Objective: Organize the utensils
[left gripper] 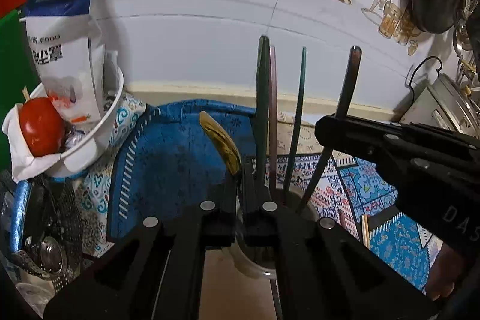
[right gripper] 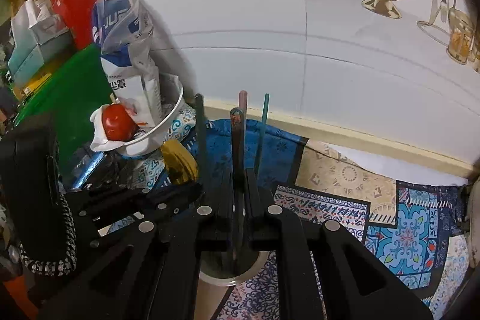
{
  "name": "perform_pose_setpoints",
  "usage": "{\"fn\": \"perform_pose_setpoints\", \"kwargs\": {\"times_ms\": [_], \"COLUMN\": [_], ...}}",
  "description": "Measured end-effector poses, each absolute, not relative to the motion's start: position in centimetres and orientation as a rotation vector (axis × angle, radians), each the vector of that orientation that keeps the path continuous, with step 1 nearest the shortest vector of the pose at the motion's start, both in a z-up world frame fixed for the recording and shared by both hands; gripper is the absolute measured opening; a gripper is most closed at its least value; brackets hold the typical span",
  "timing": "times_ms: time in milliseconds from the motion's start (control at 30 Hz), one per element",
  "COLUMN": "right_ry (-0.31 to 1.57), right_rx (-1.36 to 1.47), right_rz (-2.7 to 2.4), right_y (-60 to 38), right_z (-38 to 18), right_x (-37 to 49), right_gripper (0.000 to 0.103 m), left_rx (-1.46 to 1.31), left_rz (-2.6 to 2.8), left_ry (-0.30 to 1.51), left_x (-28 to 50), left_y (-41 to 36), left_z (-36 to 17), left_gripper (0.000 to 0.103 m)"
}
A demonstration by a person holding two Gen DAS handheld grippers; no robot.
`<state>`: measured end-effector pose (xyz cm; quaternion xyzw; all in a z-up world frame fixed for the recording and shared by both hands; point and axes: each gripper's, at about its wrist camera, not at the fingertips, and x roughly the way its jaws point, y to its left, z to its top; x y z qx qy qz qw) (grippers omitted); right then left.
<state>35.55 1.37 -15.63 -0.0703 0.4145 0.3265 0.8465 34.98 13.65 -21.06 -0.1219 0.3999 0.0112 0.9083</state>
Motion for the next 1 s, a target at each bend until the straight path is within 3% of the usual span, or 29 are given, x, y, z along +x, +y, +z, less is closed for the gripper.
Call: {"fn": "perform_pose_setpoints", "kwargs": {"times_ms": [400,667,833,1000], "right_ry": [0.878,0.816,0.786,0.788], "right_rx": [-0.145,-0.128,-0.112,-0.077], "right_rz": [0.713,0.692,0.647,0.584], "right_y": [0.1,-3.4,-6.7,-10.6], "right_z": [-14.6,-12.4,-11.3,-11.0], "right_x": [34.1,32.4,31.5,30.6], "right_gripper": [0.008,0.016,0.026,0.03], "left_rx": [-0.202,-0.178,-0.143,-0.125], "left_rz": [0.025,0.025,0.013,-0.023], "left_ry": [0.779,0.743,0.728,0.729], "left_x": [32.5,30.6,29.4,29.0], "left_y": [12.7,11.1,8.8,6.1], "left_z": [-17.8,-14.7,-13.2,-12.6], "left_gripper": [0.002,0.005,0.017,0.021]}}
